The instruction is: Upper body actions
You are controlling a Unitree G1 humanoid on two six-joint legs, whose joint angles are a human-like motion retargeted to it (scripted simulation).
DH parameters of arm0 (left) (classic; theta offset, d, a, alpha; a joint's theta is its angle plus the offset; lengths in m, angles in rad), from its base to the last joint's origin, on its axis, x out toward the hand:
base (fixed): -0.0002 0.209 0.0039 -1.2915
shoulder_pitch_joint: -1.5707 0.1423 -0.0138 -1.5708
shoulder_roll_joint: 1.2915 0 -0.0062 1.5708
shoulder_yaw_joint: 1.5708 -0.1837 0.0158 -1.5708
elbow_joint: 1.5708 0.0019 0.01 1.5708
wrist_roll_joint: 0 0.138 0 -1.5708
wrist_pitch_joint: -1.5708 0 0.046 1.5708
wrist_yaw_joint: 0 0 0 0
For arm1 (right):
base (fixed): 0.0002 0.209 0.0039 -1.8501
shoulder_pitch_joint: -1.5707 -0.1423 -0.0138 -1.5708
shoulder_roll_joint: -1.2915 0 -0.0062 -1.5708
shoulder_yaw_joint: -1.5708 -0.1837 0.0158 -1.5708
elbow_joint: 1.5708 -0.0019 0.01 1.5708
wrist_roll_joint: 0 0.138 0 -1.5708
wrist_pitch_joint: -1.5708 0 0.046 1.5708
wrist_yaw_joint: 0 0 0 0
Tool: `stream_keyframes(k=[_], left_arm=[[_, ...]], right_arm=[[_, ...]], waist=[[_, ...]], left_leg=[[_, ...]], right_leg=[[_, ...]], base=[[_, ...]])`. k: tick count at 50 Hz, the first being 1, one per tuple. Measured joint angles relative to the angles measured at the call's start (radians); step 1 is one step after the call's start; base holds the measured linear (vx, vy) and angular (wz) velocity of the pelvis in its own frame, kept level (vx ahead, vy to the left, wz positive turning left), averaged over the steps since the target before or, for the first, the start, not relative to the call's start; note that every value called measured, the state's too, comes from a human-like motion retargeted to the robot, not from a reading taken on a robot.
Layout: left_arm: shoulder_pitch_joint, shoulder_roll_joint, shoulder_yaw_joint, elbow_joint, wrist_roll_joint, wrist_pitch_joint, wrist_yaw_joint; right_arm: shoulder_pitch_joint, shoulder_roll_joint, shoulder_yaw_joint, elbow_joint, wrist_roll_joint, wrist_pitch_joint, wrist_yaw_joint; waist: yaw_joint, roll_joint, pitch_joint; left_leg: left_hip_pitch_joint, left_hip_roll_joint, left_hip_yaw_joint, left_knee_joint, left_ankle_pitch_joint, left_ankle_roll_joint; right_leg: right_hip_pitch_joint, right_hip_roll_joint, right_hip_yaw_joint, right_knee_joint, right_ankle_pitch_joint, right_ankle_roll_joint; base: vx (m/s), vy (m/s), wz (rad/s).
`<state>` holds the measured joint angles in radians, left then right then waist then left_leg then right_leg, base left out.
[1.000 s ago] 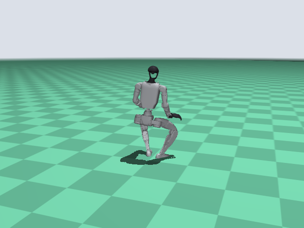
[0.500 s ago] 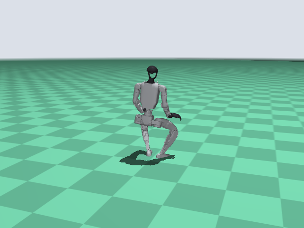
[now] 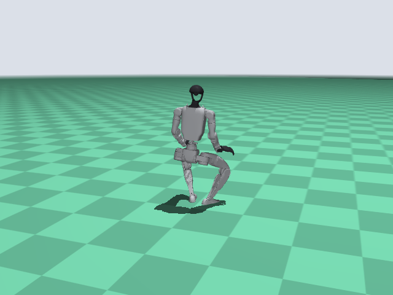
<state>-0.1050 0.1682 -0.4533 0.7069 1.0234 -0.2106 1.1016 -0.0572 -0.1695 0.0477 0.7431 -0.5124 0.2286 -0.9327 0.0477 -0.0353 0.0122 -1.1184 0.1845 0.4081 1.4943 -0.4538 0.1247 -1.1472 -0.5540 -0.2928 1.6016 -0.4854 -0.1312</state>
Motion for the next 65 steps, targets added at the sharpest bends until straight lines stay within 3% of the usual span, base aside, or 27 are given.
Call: stream_keyframes(k=[12, 20, 24, 30, 36, 45, 52, 59, 65], left_arm=[[-0.005, 0.026, 0.000, -0.067, 0.042, 0.073, -0.155], [-0.088, 0.011, -0.012, -0.099, 0.046, 0.021, -0.163], [-0.161, -0.019, -0.009, -0.077, 0.029, 0.035, -0.173], [-0.290, -0.070, 0.027, 0.077, 0.016, 0.042, -0.199], [-0.413, -0.099, 0.090, 0.367, -0.019, 0.028, -0.356], [-0.590, -0.039, 0.156, 0.743, -0.085, 0.091, -0.435], [-0.645, 0.053, 0.122, 0.820, -0.115, 0.181, -0.463], [-0.690, 0.160, -0.010, 0.828, -0.291, 0.172, -0.521], [-0.688, 0.192, 0.099, 0.857, -0.237, 0.177, -0.501]], right_arm=[[-0.004, 0.000, 0.004, -0.025, -0.008, -0.001, 0.003], [-0.008, 0.002, 0.018, -0.058, 0.001, -0.008, 0.004], [-0.016, 0.003, 0.031, -0.080, -0.002, -0.009, 0.006], [-0.029, 0.008, 0.056, -0.119, -0.003, -0.017, 0.010], [-0.051, 0.012, 0.085, -0.152, 0.004, -0.029, 0.012], [-0.110, -0.015, 0.147, -0.245, 0.068, -0.062, -0.005], [-0.154, -0.052, 0.185, -0.356, 0.108, -0.064, -0.029], [-0.185, -0.085, 0.207, -0.472, 0.167, -0.080, -0.060], [-0.187, -0.096, 0.229, -0.545, 0.217, -0.111, -0.094]], waist=[[-0.017, 0.004, 0.018], [-0.036, -0.003, 0.047], [-0.056, -0.006, 0.065], [-0.090, -0.013, 0.088], [-0.128, -0.028, 0.117], [-0.192, -0.071, 0.220], [-0.238, -0.107, 0.327], [-0.274, -0.159, 0.439], [-0.303, -0.199, 0.482]], left_leg=[[-0.006, 0.003, 0.003, 0.001, 0.001, 0.003], [-0.011, 0.007, 0.010, 0.000, -0.005, 0.008], [-0.020, 0.015, 0.012, 0.003, -0.011, 0.008], [-0.041, 0.035, 0.013, 0.013, -0.024, 0.009], [-0.070, 0.057, 0.011, 0.024, -0.035, 0.003], [-0.127, 0.075, 0.006, 0.025, -0.032, 0.003], [-0.175, 0.091, 0.003, 0.032, -0.033, 0.004], [-0.223, 0.080, -0.002, 0.032, -0.028, 0.005], [-0.273, 0.076, 0.004, 0.027, -0.026, 0.011]], right_leg=[[-0.006, 0.002, -0.001, -0.001, 0.001, -0.002], [-0.010, 0.001, -0.005, -0.002, 0.001, -0.002], [-0.015, 0.004, -0.009, -0.004, 0.002, -0.003], [-0.031, 0.017, -0.018, -0.008, 0.004, -0.007], [-0.055, 0.031, -0.028, -0.009, 0.008, -0.010], [-0.110, 0.045, -0.037, -0.013, 0.033, -0.014], [-0.153, 0.056, -0.047, -0.019, 0.057, -0.013], [-0.193, 0.058, -0.051, -0.021, 0.073, -0.006], [-0.243, 0.061, -0.049, -0.028, 0.084, 0.003]], base=[[0.00, 0.00, 0.00], [-0.01, -0.02, 0.00], [0.00, -0.08, -0.04], [0.00, -0.08, -0.11], [-0.02, -0.10, -0.12], [-0.12, -0.11, -0.09], [-0.13, -0.09, -0.05], [-0.09, -0.07, 0.03], [-0.04, -0.05, 0.03]])
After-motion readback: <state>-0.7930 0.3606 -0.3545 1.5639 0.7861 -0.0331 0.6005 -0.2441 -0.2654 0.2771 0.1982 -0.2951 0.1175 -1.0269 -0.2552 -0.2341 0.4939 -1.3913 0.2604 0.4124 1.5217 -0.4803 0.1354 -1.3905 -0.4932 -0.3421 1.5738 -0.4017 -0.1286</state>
